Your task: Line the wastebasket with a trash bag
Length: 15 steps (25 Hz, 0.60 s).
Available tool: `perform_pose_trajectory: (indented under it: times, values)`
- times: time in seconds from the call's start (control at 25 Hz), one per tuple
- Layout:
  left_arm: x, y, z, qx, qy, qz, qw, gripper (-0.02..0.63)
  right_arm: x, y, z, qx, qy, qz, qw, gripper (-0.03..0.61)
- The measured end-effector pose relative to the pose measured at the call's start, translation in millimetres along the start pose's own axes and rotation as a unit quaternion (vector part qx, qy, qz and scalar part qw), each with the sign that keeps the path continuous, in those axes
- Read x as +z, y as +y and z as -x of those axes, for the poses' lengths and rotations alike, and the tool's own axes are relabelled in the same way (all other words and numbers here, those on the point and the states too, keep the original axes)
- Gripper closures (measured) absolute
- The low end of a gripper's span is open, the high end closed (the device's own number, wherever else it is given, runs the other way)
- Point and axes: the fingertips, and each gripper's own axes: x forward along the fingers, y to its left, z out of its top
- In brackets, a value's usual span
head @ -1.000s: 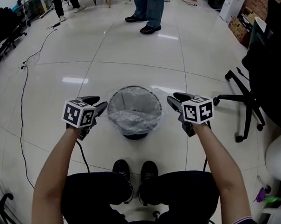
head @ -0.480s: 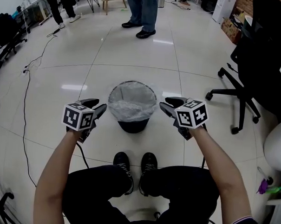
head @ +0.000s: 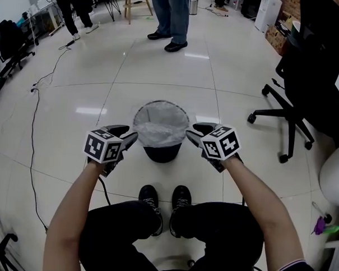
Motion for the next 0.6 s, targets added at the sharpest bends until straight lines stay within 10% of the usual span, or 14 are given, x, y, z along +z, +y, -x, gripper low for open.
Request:
perform_pose_trajectory:
  times: [0.16,0.24,0.6]
  values:
    - [-8.8,-5.1,-7.0,-0.009,0.02,-0.013,0.9997,0.472,-8.1,2.4,-16.4,0.006,0.024,0.012,1.0,0.433]
    - [-12.2,-6.6,-9.6,-0.014,0.027,-0.024,0.9993,0.603,-13.3,3.3,-21.2,0.007,0.039,0.029,0.999,0.508]
    - [-19.0,-15.9,-5.4,-0.047,0.033,-0.025,0.998,0.601,-14.1,2.5,-8.9,0.024,0.041,0.031,0.998,0.577]
